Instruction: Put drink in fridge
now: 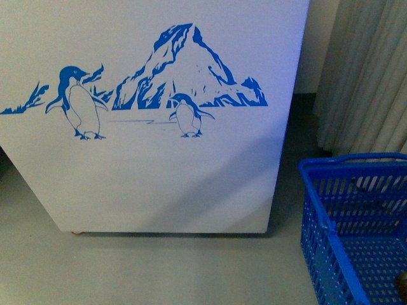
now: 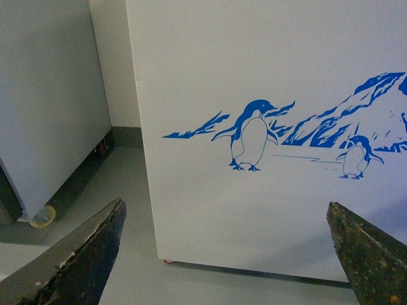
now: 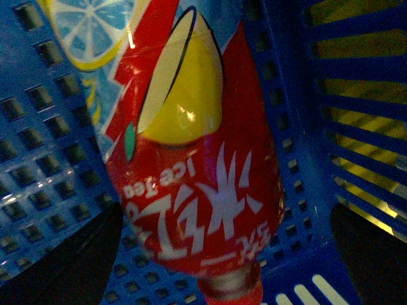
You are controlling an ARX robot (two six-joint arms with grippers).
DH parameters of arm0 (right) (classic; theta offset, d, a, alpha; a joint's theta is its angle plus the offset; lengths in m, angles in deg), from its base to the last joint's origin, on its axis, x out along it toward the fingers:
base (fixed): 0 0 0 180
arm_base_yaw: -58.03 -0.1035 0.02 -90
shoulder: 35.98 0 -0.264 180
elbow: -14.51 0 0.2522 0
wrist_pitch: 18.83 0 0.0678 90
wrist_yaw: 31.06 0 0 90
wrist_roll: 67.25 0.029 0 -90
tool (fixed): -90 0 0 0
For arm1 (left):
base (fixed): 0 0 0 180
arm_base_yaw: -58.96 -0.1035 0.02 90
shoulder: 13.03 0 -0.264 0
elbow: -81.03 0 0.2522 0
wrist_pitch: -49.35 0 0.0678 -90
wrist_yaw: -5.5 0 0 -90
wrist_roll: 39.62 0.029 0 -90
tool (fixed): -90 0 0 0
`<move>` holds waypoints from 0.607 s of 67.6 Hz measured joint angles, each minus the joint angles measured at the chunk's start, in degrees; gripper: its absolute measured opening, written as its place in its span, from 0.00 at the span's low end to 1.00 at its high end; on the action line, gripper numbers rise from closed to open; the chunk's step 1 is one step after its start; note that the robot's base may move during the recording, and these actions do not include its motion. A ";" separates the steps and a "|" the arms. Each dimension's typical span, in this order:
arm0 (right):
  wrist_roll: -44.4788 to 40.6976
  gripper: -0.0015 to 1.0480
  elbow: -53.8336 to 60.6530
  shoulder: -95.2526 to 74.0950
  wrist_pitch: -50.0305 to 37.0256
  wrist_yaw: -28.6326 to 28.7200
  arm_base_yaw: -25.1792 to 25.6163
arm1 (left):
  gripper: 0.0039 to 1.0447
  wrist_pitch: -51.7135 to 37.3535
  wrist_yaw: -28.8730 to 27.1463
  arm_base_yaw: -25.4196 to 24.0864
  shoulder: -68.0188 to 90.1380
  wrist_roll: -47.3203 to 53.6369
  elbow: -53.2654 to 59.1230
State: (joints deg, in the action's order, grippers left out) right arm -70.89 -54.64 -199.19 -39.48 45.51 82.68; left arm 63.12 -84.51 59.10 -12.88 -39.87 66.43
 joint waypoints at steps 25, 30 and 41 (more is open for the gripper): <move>-1.75 0.81 -8.22 -5.92 3.67 1.42 1.01 | 0.92 0.00 0.00 0.00 0.00 0.00 0.00; -1.51 0.72 -8.04 -5.77 3.32 1.88 0.57 | 0.92 0.00 0.00 0.00 0.00 0.00 0.00; 0.13 0.55 -5.38 -3.04 2.73 4.17 -0.42 | 0.92 0.00 0.00 0.00 0.00 0.00 0.00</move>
State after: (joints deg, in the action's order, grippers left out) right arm -70.76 -60.02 -202.23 -36.75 49.68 82.26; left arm 63.12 -84.51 59.10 -12.88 -39.87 66.43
